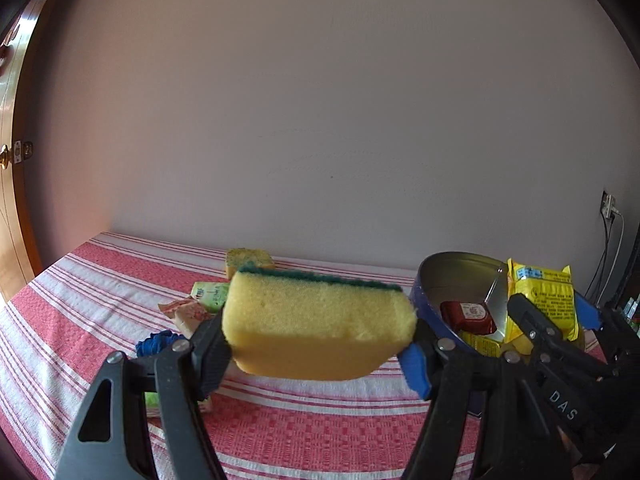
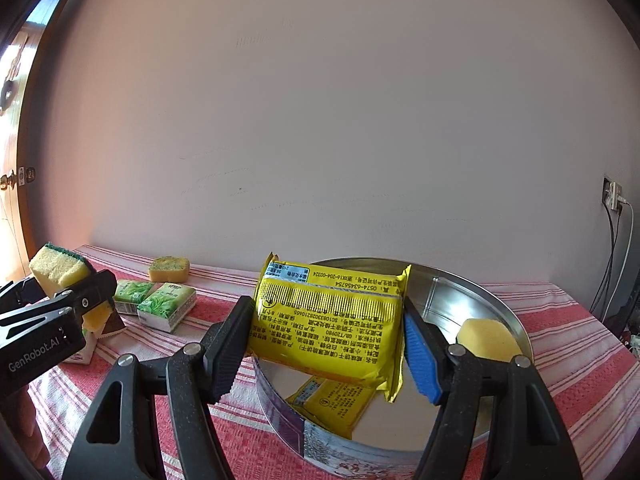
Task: Organize objects
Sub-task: 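Carry both items over the tin and open both tools to drop them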
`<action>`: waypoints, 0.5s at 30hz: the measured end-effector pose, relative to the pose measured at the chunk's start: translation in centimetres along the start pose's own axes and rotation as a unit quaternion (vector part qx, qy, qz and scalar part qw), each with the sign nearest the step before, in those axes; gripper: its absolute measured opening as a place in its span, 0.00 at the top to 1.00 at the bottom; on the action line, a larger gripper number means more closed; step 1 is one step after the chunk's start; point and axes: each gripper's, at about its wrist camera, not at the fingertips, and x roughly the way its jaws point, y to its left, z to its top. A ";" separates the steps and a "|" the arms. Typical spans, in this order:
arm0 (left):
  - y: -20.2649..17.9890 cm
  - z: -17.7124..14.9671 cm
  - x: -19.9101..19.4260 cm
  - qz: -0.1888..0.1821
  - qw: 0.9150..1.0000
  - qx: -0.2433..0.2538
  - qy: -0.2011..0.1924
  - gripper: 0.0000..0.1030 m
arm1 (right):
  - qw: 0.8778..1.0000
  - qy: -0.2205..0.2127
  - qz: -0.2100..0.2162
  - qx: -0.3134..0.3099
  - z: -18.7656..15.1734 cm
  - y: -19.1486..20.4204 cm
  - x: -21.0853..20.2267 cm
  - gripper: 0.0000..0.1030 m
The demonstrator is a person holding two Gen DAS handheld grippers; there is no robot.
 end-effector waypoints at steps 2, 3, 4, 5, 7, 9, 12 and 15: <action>-1.4 0.1 0.1 -0.008 1.000 0.005 -0.001 0.31 | 1.000 0.001 -0.008 0.002 0.0 -0.9 0.1 0.30; -2.2 0.2 0.3 -0.013 1.000 0.008 0.000 0.31 | 1.000 0.002 -0.012 0.003 0.0 -1.3 0.1 0.30; -2.9 0.2 0.4 -0.017 1.000 0.010 0.001 0.31 | 1.000 0.004 -0.017 0.004 -0.1 -1.8 0.2 0.30; -3.6 0.2 0.6 -0.021 1.000 0.012 0.002 0.31 | 1.000 0.005 -0.021 0.006 0.0 -2.3 0.4 0.30; -4.7 0.2 0.9 -0.029 0.999 0.013 0.004 0.31 | 1.000 0.008 -0.026 0.013 0.0 -3.3 0.5 0.30; -6.0 0.3 1.2 -0.036 0.999 0.015 0.005 0.31 | 0.999 0.009 -0.034 0.013 -0.1 -4.3 0.4 0.30; -7.9 0.5 1.7 -0.047 0.999 0.020 0.006 0.31 | 0.999 0.007 -0.045 0.010 -0.2 -5.6 0.1 0.30; -9.7 0.4 2.3 -0.055 0.998 0.028 0.008 0.31 | 0.998 0.011 -0.058 0.005 -0.4 -6.7 0.1 0.30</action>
